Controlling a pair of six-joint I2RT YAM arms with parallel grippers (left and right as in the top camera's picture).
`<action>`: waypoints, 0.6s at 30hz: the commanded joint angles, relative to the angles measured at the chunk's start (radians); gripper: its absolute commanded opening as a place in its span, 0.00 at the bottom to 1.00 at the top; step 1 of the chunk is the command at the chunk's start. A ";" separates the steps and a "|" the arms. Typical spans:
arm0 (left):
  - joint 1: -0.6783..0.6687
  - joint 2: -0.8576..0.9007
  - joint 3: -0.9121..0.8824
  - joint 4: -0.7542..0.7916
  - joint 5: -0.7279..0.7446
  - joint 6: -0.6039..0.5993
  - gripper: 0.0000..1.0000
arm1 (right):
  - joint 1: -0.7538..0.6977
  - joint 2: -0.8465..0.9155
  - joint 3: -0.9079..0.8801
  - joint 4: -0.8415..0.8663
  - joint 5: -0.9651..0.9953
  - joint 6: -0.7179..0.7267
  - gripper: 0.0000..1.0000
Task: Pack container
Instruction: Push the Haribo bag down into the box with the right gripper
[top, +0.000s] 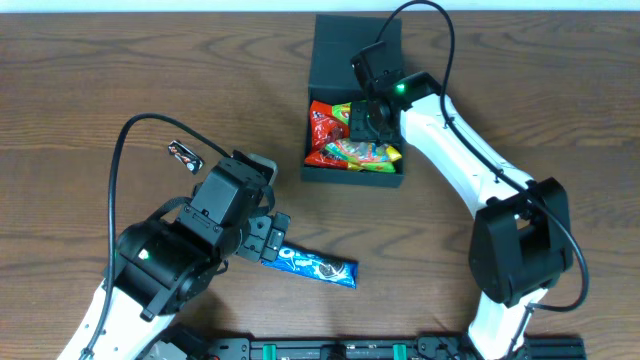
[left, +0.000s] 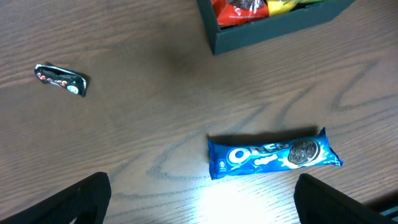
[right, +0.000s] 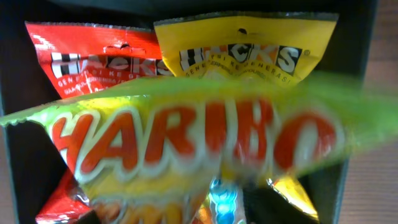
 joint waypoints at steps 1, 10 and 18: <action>0.002 -0.004 -0.002 -0.003 0.003 0.003 0.95 | -0.011 0.009 0.027 0.008 0.017 -0.037 0.84; 0.002 -0.004 -0.002 -0.003 0.003 0.003 0.95 | -0.021 0.006 0.028 0.112 0.024 -0.080 0.99; 0.002 -0.004 -0.002 -0.002 0.003 0.003 0.95 | -0.029 0.006 0.028 0.173 0.088 -0.080 0.99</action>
